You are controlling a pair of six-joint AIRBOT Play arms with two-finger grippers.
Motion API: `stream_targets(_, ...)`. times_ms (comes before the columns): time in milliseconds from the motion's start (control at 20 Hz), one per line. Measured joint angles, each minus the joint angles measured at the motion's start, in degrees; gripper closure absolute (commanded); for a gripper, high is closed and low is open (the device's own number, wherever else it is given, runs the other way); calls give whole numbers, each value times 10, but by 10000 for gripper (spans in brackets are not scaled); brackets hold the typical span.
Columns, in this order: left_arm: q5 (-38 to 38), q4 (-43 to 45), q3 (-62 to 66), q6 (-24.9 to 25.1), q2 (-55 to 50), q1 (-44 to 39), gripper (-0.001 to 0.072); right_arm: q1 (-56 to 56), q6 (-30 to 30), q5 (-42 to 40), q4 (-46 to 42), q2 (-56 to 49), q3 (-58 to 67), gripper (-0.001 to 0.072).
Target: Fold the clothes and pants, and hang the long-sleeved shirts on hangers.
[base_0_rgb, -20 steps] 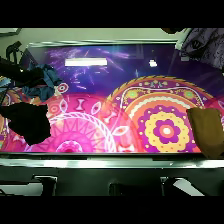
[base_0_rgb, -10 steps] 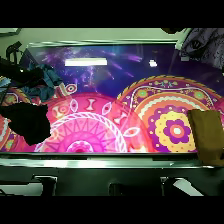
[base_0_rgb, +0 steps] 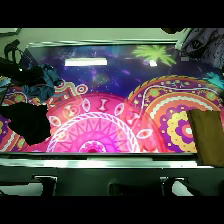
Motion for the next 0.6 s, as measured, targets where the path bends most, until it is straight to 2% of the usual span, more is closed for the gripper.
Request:
stream_targets(200,42,8,-46,36,49,0,693,207,-12,9,6,0,12,680)
stream_targets(350,96,18,-134,54,118,0,692,324,-16,5,8,1,14,680)
stream_targets(600,153,29,-259,79,206,0,690,418,-15,4,8,1,16,679)
